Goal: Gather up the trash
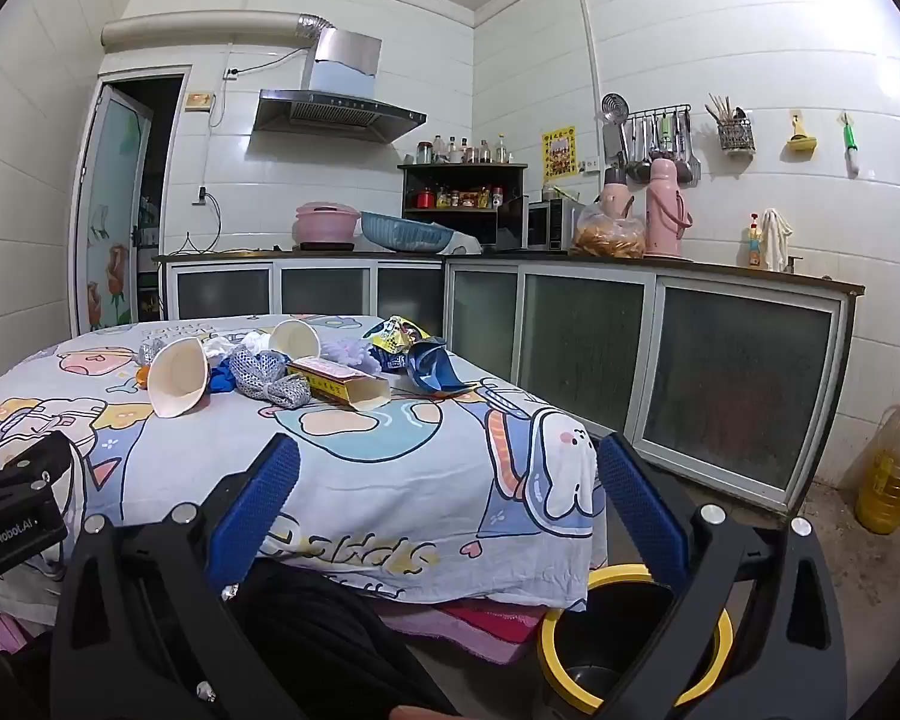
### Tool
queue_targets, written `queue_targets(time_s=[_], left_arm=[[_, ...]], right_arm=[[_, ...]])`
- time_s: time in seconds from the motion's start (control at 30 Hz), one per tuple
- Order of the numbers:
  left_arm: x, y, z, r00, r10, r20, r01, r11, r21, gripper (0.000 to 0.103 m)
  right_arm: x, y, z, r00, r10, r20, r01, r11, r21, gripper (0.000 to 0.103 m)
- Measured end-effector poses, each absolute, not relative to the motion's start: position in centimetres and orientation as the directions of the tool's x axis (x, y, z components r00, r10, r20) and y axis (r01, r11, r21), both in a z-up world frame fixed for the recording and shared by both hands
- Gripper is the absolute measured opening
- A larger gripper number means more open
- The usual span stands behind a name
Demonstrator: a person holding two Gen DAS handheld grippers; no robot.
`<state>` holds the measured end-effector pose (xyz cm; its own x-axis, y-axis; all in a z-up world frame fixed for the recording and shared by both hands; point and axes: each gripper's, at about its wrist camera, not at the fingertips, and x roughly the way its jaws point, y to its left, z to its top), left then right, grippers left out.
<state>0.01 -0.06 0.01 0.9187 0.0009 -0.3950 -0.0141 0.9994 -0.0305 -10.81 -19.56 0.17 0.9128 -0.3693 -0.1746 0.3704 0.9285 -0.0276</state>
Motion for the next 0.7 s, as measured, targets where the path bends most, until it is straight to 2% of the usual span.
queue_targets(time_s=[0.7], left_arm=[[0.01, -0.22, -0.07, 0.92, -0.004, -0.391, -0.007, 1.0, -0.026, 0.095]], right_arm=[[-10.76, -19.64, 0.09, 0.913, -0.369, -0.174, 0.371, 0.928, -0.024, 0.095]])
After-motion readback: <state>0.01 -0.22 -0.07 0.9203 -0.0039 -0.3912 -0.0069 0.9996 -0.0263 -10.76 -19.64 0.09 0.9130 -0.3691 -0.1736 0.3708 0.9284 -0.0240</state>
